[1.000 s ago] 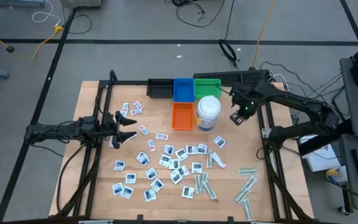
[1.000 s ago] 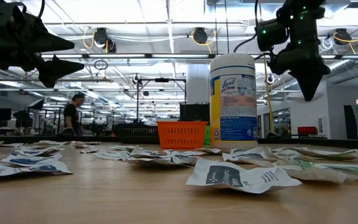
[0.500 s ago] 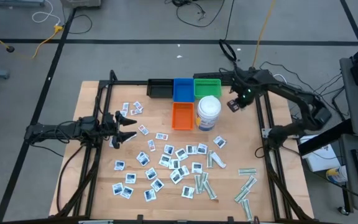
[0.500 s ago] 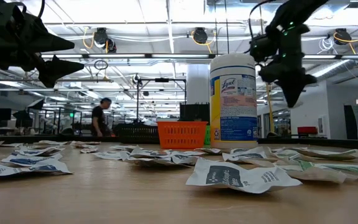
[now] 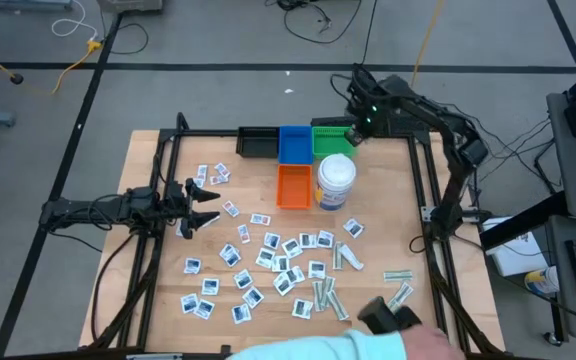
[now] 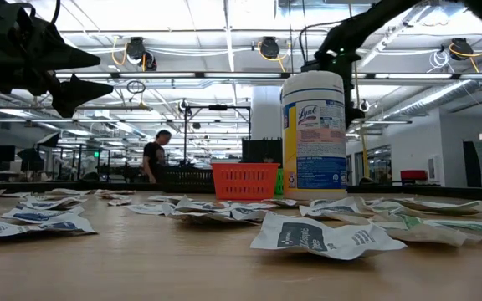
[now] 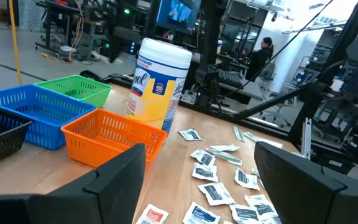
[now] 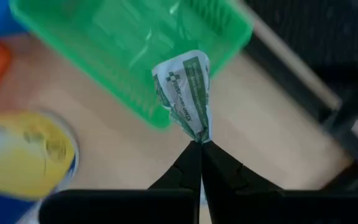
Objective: Pick & Place First Aid Supplies
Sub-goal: Put the green bandage pack into the green bin
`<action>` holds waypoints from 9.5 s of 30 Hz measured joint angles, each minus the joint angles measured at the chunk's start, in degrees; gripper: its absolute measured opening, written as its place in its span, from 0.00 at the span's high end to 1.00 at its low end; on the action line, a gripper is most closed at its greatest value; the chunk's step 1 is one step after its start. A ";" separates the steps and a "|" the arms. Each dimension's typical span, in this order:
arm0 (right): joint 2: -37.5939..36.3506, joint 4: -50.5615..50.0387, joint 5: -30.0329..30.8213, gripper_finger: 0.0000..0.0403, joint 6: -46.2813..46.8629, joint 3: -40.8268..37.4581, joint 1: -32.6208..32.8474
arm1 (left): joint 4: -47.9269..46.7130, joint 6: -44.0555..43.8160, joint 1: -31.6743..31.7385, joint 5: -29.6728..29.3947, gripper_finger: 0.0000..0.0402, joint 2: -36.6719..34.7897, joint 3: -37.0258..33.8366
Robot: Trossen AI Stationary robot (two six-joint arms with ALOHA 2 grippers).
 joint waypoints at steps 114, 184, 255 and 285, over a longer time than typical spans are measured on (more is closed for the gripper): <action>-46.66 2.21 -1.68 0.64 44.73 -47.21 50.19 | 0.00 0.01 0.00 0.00 0.24 0.01 0.01; -26.14 27.26 -6.28 0.99 44.24 -55.96 87.49 | 0.00 0.00 0.00 0.00 0.24 0.01 -0.01; -35.91 6.82 -9.00 1.00 27.52 -43.19 7.49 | 0.00 0.00 0.00 0.00 0.24 0.00 0.00; 12.39 11.00 -9.17 1.00 -1.33 6.78 0.64 | 0.00 0.00 0.00 0.00 0.24 0.00 0.00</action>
